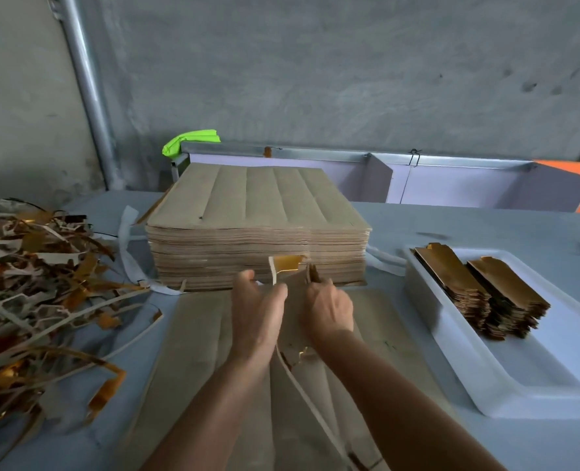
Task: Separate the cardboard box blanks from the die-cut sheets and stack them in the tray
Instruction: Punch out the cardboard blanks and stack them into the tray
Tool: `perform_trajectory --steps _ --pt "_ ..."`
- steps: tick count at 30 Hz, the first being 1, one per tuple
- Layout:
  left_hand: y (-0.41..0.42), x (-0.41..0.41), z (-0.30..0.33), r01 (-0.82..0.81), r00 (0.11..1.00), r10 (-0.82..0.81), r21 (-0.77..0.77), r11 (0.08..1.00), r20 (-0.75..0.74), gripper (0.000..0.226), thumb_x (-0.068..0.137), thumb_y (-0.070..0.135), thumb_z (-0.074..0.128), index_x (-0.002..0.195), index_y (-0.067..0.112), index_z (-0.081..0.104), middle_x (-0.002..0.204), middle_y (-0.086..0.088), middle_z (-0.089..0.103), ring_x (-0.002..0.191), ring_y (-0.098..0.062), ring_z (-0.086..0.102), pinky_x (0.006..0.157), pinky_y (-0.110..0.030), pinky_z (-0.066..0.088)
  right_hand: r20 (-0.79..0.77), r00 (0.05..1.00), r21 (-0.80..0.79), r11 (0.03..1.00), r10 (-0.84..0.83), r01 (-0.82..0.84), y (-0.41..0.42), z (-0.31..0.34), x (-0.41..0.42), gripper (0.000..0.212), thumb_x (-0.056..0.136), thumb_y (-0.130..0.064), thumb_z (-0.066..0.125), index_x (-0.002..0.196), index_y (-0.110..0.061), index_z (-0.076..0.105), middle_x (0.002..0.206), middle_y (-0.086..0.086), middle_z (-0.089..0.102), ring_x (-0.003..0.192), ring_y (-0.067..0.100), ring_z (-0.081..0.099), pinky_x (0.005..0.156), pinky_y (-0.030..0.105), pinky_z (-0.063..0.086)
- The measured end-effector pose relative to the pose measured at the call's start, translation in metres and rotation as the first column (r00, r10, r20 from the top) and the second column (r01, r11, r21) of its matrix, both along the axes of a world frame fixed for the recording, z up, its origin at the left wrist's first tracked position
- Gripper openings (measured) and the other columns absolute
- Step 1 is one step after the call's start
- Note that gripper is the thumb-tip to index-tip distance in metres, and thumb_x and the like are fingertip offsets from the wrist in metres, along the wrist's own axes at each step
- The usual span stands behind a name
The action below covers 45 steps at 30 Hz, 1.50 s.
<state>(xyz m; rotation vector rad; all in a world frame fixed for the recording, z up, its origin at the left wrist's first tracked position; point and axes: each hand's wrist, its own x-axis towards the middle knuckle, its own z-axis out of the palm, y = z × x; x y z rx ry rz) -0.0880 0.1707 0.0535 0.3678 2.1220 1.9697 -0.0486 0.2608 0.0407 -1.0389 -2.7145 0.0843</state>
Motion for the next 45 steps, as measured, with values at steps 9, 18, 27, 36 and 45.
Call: perform_trajectory --steps 9,18,27,36,45 --pt "0.014 -0.025 0.02 -0.117 0.808 -0.215 -0.508 0.854 -0.548 0.031 0.086 0.044 0.061 0.082 0.013 0.059 0.086 -0.009 0.06 0.084 -0.029 0.057 0.065 -0.031 0.04 -0.224 0.972 -0.048 0.996 0.067 -0.08 -0.014 -0.007 0.004 0.028 0.093 -0.007 0.044 0.117 -0.005 0.058 0.111 0.015 0.061 0.095 0.03 0.062 0.075 0.032 0.046" --pt "0.009 -0.034 -0.011 0.241 0.858 -0.37 -0.356 0.903 -0.357 0.046 0.084 0.043 0.066 0.051 0.019 0.046 0.039 0.01 0.035 0.041 -0.004 0.032 0.047 -0.021 0.025 -0.476 0.845 -0.481 0.877 -0.243 -0.019 0.014 -0.007 0.018 0.02 0.088 -0.017 0.053 0.095 -0.001 0.063 0.096 0.014 0.065 0.091 0.03 0.059 0.082 0.039 0.049" --pt "0.006 -0.049 -0.015 -0.034 0.949 -0.045 -0.244 0.969 -0.312 0.04 0.099 0.032 0.041 0.067 0.019 0.062 0.055 0.004 0.047 0.054 -0.015 0.044 0.054 -0.028 0.029 -0.566 0.752 -0.512 0.859 -0.337 0.0 0.035 -0.004 0.03 0.013 0.083 -0.003 0.052 0.075 0.006 0.059 0.075 0.016 0.059 0.071 0.031 0.054 0.067 0.042 0.052" --pt "-0.021 -0.047 -0.029 -0.04 0.994 0.024 0.154 0.987 0.104 0.028 0.099 0.022 0.045 0.075 0.012 0.054 0.057 -0.003 0.053 0.036 -0.004 0.041 0.037 -0.018 0.035 -0.602 0.62 -0.695 0.712 -0.503 -0.098 0.059 -0.007 0.072 0.029 0.083 -0.004 0.06 0.106 -0.019 0.05 0.098 0.001 0.055 0.09 0.019 0.054 0.072 0.035 0.052" --pt "-0.062 -0.058 -0.077 -0.144 0.958 0.1 -0.148 0.978 -0.268 0.035 0.099 0.02 0.045 0.067 0.015 0.058 0.056 -0.003 0.048 0.055 -0.021 0.044 0.054 -0.028 0.031 -0.709 0.483 -0.614 0.787 -0.514 -0.063 0.059 -0.014 0.114 0.044 0.084 -0.001 0.054 0.123 -0.021 0.047 0.092 -0.016 0.046 0.084 0.009 0.05 0.079 0.042 0.05"
